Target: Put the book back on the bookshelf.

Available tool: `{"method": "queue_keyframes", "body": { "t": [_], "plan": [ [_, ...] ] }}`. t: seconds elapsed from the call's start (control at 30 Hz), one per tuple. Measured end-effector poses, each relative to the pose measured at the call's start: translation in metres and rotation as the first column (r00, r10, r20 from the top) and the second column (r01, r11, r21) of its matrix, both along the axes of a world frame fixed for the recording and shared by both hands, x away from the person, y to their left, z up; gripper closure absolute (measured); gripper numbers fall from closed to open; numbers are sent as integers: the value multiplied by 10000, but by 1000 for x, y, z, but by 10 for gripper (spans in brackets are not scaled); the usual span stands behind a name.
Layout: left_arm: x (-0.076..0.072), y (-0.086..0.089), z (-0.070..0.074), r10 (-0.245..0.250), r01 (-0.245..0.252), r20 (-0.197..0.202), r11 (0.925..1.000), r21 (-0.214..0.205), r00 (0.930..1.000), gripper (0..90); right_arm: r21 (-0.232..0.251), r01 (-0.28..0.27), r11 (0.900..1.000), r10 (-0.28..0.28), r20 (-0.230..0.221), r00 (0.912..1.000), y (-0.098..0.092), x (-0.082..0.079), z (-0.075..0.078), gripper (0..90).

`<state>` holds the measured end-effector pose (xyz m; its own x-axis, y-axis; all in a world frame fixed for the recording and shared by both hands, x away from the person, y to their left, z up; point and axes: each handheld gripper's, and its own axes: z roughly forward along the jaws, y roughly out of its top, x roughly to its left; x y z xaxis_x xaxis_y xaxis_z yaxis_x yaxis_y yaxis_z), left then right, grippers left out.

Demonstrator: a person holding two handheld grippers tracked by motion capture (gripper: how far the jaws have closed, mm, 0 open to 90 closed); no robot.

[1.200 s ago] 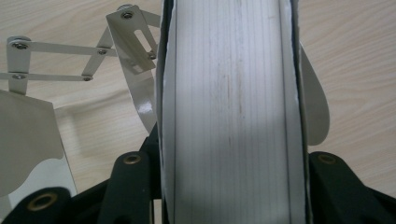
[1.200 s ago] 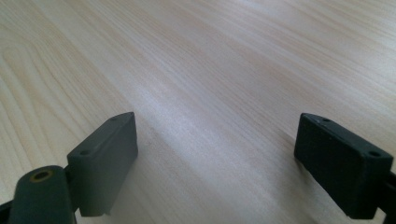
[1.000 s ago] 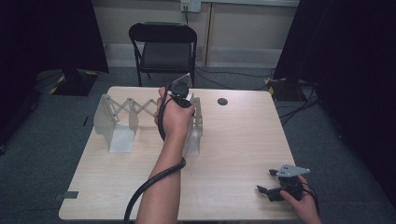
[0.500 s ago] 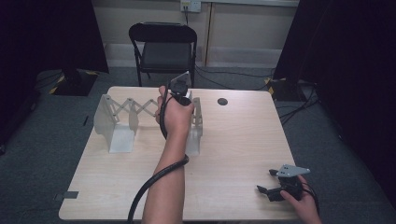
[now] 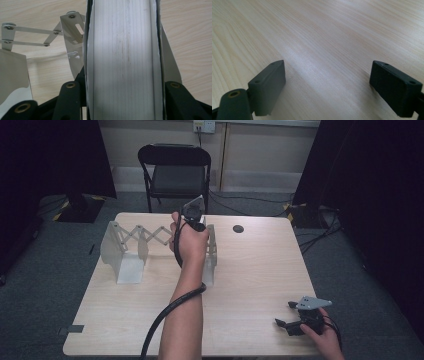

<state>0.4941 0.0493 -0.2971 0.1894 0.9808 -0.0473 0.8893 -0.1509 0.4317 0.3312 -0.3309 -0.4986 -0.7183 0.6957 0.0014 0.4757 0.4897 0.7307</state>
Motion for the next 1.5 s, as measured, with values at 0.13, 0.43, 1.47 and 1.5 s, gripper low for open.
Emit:
{"method": "queue_keyframes", "body": {
  "t": [0.13,0.43,1.47,1.5],
  "plan": [
    [2,0,-2,109,-109,12,9999,-18,9999,533,4,4,10000,-4,3,10000,0,0,0,131],
    [6,-4,-7,277,-277,-11,9995,-141,9996,532,1,4,10000,-4,-1,10000,0,0,0,130],
    [10,-9,-11,1091,-1092,72,9939,141,9940,529,-4,-4,10000,4,-1,10000,0,0,0,130],
    [10,-10,-11,1083,-1084,59,9940,145,9941,528,-5,-4,10000,4,-1,10000,0,0,0,130]
  ]
}}
